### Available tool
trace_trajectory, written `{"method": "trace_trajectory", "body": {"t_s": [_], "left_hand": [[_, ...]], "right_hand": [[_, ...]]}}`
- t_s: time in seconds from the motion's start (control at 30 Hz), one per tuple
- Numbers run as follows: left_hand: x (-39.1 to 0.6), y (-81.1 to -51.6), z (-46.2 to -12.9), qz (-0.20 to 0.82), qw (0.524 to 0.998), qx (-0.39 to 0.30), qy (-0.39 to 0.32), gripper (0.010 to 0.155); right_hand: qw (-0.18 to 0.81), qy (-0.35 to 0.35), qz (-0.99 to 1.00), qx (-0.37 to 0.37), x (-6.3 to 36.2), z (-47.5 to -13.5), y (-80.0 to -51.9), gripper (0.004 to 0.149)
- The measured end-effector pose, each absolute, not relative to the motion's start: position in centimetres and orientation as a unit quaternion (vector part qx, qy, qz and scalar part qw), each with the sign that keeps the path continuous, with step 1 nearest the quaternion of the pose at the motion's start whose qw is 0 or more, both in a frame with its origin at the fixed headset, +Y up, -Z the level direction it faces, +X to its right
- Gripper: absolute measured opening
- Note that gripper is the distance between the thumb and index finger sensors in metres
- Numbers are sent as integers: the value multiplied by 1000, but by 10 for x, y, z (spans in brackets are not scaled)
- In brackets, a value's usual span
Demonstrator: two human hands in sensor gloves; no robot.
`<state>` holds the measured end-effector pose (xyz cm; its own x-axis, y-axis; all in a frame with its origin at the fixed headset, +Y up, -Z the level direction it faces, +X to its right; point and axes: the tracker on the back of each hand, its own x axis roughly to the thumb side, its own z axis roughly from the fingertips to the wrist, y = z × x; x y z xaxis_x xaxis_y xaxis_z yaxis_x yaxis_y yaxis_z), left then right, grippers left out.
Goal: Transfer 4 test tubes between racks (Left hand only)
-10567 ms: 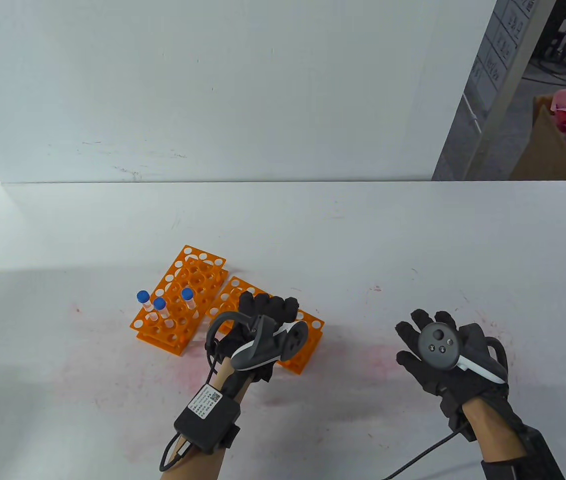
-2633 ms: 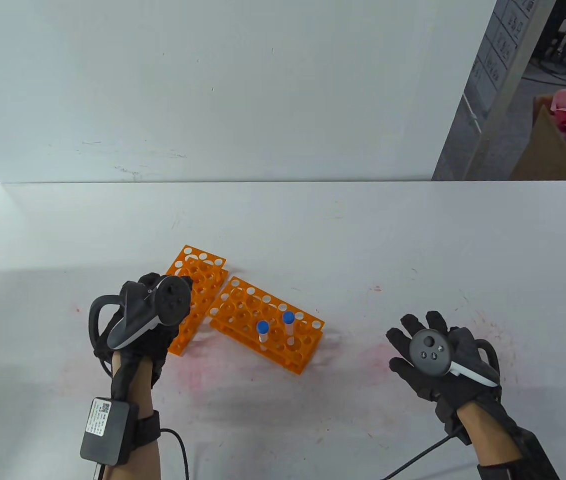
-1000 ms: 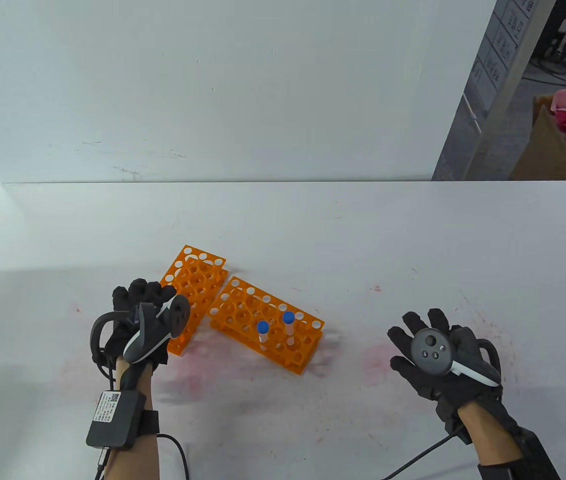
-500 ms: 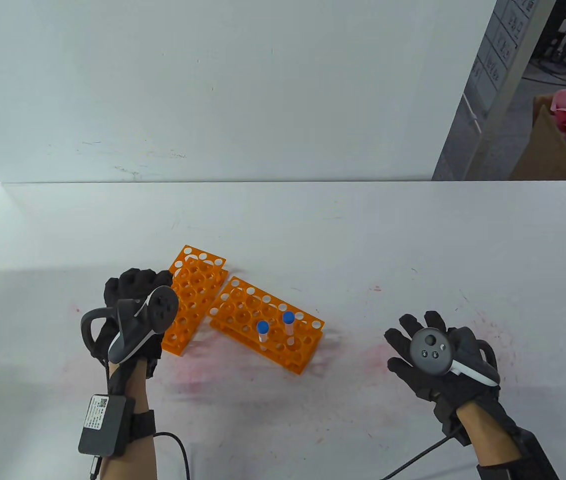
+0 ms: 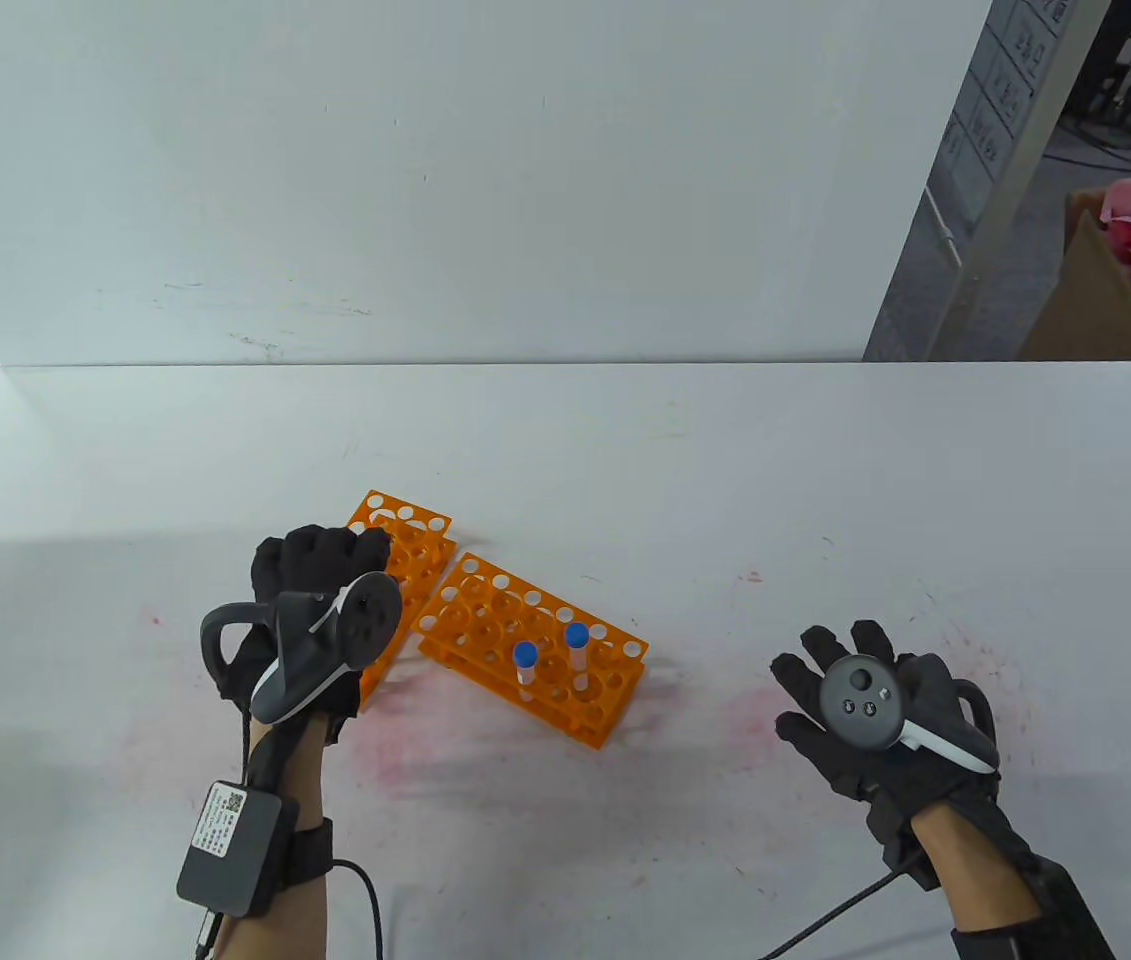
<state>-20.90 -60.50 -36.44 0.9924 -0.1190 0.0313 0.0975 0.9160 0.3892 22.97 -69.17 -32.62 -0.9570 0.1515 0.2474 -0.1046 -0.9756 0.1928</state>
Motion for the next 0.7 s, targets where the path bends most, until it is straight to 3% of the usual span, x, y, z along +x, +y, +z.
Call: {"method": "trace_trajectory", "body": {"t_s": [0.7], "left_hand": [[-142,-612,-356,-84,968,198,-130,52]], "right_hand": [[67,89,985,134,230,-326,-691,62]]}}
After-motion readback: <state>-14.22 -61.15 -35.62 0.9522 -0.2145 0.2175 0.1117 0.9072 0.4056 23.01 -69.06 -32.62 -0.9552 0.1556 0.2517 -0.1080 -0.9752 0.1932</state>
